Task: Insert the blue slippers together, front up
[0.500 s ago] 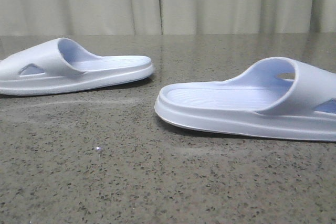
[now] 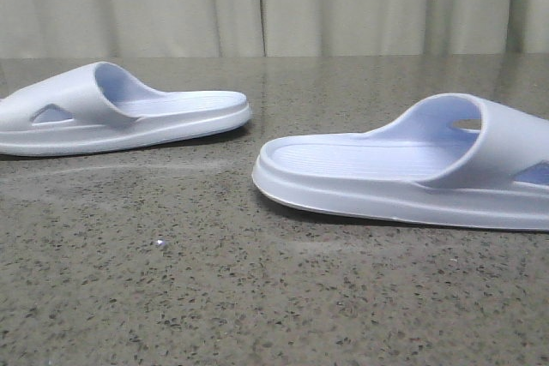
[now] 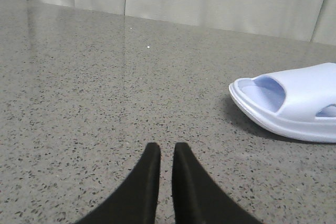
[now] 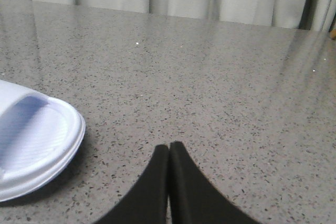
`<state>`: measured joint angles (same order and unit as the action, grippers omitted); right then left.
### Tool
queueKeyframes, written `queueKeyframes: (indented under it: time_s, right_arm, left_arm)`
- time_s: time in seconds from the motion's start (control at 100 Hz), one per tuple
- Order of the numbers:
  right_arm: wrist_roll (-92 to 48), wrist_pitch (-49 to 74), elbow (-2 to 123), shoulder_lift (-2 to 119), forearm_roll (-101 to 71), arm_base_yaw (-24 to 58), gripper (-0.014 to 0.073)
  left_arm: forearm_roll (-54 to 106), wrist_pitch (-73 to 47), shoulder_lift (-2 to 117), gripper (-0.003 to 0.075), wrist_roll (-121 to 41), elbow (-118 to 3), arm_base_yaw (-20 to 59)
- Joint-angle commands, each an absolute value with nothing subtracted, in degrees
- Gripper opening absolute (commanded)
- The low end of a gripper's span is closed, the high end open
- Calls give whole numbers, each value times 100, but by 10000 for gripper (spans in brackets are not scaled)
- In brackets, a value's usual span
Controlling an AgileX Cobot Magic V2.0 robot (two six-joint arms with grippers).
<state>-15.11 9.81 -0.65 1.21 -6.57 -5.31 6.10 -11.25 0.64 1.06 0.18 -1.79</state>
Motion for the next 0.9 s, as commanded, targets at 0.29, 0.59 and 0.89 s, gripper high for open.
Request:
queueKeyframes:
  time_s: [0.29, 0.59, 0.89]
  right_arm:
    - [-1528, 241, -180, 166, -652, -567, -89]
    - [-1528, -104, -180, 166, -775, -567, -89]
    - [-1528, -653, -180, 166, -2695, -567, -89]
  left_arm:
    - [667, -603, 103, 15, 159, 66, -193]
    - [760, -376, 103, 15, 159, 66, -193]
    - [2172, -245, 103, 15, 159, 66, -193]
